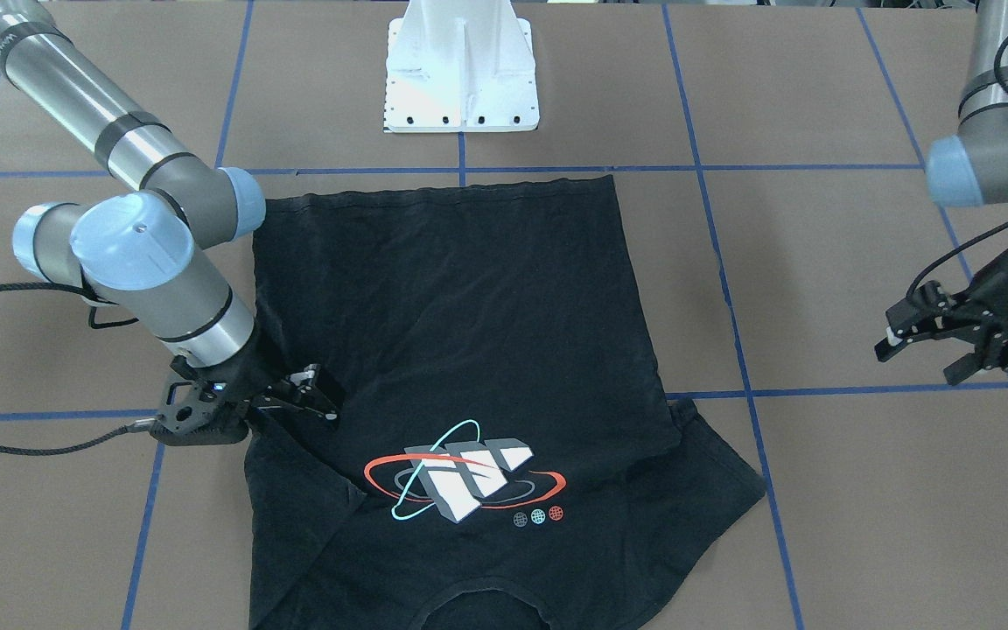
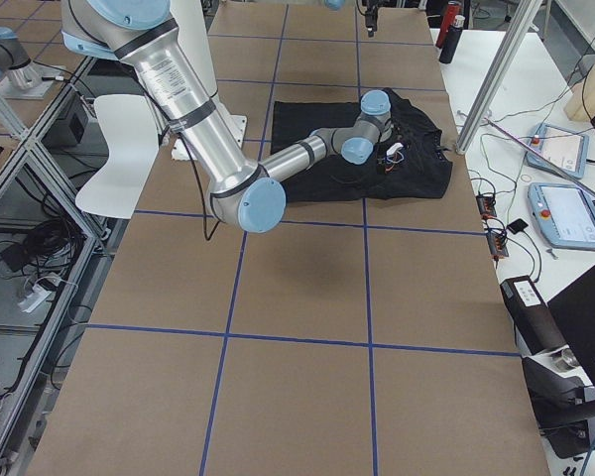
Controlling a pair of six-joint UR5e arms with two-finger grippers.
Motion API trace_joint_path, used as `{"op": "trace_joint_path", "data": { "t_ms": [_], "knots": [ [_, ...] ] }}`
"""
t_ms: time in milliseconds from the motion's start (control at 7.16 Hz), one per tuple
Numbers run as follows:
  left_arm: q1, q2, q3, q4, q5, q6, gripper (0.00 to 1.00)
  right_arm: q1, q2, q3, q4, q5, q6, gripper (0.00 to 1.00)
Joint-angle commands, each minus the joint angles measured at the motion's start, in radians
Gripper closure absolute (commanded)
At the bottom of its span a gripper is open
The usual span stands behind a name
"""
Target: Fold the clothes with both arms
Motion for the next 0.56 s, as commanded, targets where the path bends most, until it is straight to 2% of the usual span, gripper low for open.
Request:
{"op": "trace_joint_path", "data": {
  "t_ms": [0, 140, 279, 419],
  "knots": [
    [0.084, -0.133, 0.187, -0.073, 0.075, -0.072, 0.05, 0.068, -0.160, 0.155, 0.003, 0.114, -0.001, 0.00],
    [0.104, -0.182, 0.288, -0.172, 0.102, -0.136, 0.15, 0.071, -0.208, 0.178, 0.013, 0.113, -0.001, 0.00],
    [0.130, -0.198, 0.349, -0.243, 0.131, -0.161, 0.19, 0.071, -0.231, 0.204, 0.015, 0.108, -0.001, 0.00],
    [0.138, -0.228, 0.379, -0.254, 0.144, -0.213, 0.24, 0.071, -0.271, 0.232, 0.015, 0.108, -0.001, 0.00]
  ]
}}
